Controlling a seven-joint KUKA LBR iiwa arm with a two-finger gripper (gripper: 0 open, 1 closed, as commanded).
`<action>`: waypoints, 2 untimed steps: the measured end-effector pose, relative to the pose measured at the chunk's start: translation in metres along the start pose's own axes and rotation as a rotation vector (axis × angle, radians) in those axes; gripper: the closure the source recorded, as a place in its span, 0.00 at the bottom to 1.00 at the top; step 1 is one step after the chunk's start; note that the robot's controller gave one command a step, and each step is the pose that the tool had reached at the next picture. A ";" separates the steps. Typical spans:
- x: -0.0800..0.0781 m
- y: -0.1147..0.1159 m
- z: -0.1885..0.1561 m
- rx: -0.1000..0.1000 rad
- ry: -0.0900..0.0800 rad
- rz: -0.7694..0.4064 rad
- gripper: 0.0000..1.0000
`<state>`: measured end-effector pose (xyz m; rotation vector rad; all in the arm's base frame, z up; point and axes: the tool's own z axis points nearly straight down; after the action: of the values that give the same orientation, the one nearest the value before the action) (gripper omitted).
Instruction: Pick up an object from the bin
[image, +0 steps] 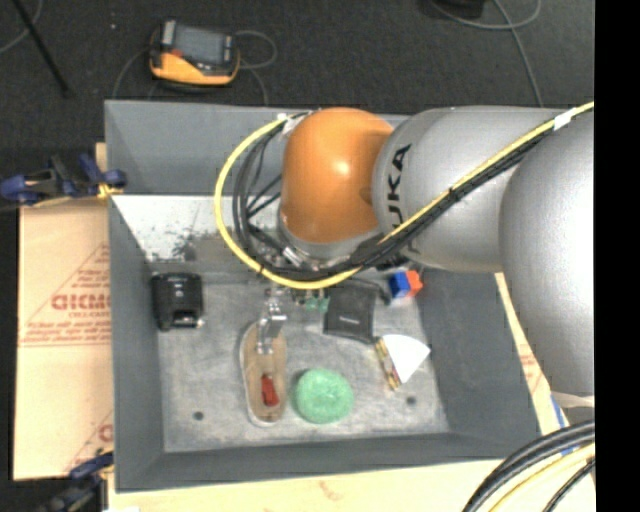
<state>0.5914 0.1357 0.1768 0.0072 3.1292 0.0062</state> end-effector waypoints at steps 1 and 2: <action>0.005 -0.010 0.063 0.002 0.005 0.030 0.00; 0.046 -0.032 0.087 -0.004 -0.021 -0.051 1.00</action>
Offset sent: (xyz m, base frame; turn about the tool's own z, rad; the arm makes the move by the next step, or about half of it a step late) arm -0.0537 -0.0324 -0.0938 -0.0567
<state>0.5465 0.1045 0.0892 -0.0716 3.1073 0.0117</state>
